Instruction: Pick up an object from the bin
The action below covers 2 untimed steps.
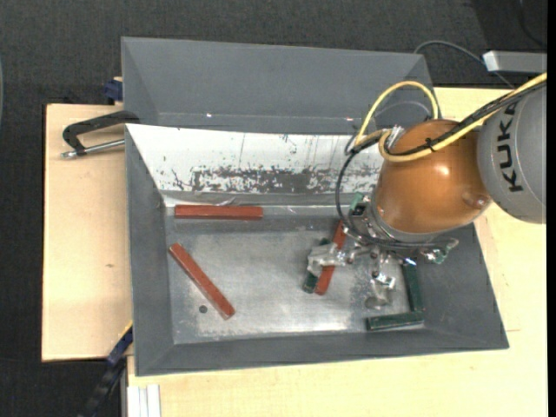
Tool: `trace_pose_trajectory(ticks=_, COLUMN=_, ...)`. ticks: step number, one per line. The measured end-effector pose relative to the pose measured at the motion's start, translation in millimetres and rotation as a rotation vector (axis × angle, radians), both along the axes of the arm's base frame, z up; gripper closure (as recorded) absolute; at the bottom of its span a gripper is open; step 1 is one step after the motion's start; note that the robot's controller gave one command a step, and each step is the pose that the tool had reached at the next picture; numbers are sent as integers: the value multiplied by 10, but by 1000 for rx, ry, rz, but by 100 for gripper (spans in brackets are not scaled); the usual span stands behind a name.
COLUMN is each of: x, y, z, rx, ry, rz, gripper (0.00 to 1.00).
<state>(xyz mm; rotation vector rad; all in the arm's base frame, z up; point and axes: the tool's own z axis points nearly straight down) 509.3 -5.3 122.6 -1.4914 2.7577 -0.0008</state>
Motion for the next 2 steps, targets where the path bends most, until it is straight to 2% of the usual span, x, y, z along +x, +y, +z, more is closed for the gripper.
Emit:
trace_pose_trajectory(ticks=1, x=377, y=-113, z=-218, rx=1, ry=-1, rz=-86, gripper=0)
trace_pose_trajectory(ticks=2, x=15, y=-176, z=-518, rx=-1, ry=4, rz=-128, gripper=100)
